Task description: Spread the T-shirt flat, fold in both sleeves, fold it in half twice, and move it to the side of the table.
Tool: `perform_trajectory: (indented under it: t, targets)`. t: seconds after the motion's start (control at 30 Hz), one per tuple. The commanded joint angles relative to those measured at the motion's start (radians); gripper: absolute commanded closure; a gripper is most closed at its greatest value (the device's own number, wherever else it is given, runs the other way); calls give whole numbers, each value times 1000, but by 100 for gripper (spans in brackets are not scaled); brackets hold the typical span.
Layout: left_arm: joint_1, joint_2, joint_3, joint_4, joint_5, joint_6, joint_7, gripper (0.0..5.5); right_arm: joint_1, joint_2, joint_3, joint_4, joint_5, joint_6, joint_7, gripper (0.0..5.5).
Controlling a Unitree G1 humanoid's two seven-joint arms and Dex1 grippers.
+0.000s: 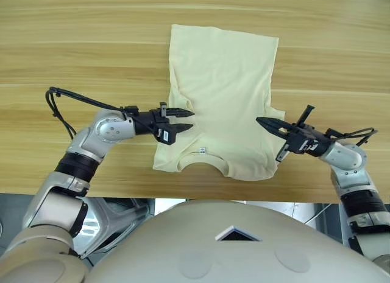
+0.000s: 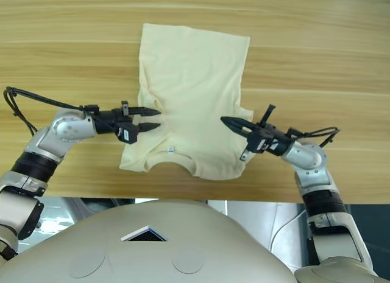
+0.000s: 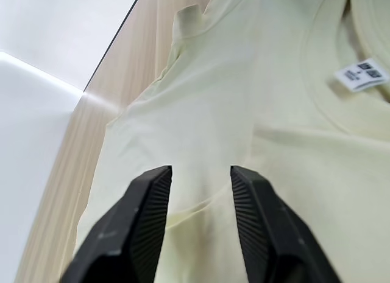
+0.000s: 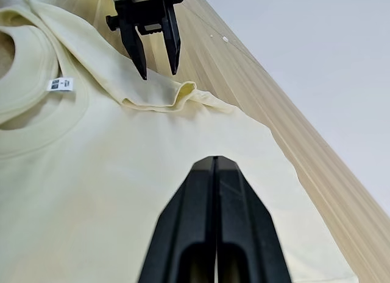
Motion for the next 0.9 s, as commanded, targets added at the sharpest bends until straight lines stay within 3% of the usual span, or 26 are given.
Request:
perform_trajectory:
  t: [0.03, 0.2, 0.37, 0.7, 0.9]
  targets:
    - [3, 12, 29, -21, -89, -21, -12, 300, -18, 2, -1, -2, -13, 5, 6, 550]
    - [-65, 46, 162, 81, -81, -34, 86, 225, -22, 5, -6, 3, -16, 9, 1, 550]
    - [-141, 32, 201, 196, -51, -65, 146, 150, -18, 3, -5, 1, -17, 8, 2, 550]
    - [-234, -72, 115, 436, 143, -109, 268, 13, -5, -1, -6, -20, -19, 18, 2, 550]
    - [-276, -111, 81, 534, 194, -128, 318, 11, -8, 7, -2, -21, -21, 22, 0, 550]
